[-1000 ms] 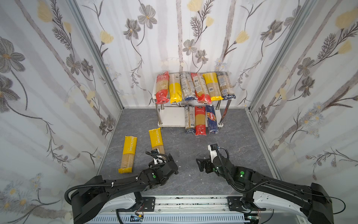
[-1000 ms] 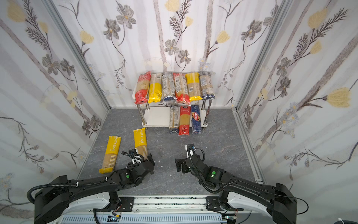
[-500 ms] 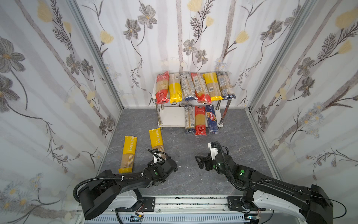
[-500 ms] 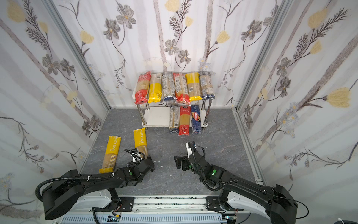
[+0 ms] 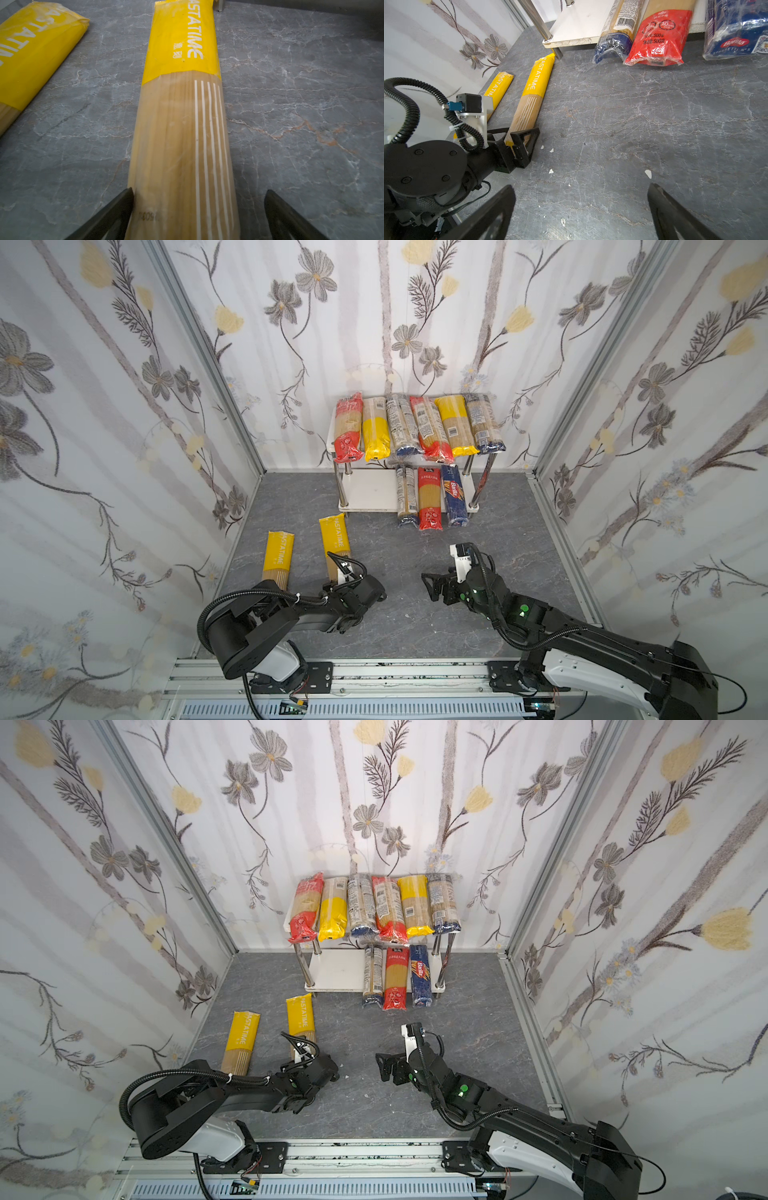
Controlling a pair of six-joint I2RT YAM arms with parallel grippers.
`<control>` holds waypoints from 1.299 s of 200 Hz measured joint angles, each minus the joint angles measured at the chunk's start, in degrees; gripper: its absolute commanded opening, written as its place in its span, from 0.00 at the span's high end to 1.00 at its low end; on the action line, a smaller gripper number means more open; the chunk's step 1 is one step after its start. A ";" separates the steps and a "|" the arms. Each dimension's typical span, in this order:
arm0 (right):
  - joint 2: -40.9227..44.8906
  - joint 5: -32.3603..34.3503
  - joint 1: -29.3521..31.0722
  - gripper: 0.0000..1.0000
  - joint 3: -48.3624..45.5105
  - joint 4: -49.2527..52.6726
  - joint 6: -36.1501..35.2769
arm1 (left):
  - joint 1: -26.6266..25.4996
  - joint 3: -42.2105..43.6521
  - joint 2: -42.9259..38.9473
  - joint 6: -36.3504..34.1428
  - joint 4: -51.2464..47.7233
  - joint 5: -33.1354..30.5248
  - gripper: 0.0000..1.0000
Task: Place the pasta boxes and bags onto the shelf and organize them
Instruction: 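Lift the PASTATIME pack upright with the left gripper while the right gripper waits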
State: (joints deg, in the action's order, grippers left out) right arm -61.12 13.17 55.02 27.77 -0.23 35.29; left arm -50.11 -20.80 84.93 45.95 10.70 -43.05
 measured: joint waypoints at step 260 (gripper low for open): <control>-0.11 -2.34 -0.22 0.00 2.80 3.08 1.88 | -5.16 5.09 -14.56 1.95 1.33 9.31 1.00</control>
State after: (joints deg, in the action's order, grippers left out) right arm -61.23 10.83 54.81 30.57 2.85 37.17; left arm -55.27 -15.70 70.37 47.90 12.03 -33.74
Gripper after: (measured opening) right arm 0.996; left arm 0.245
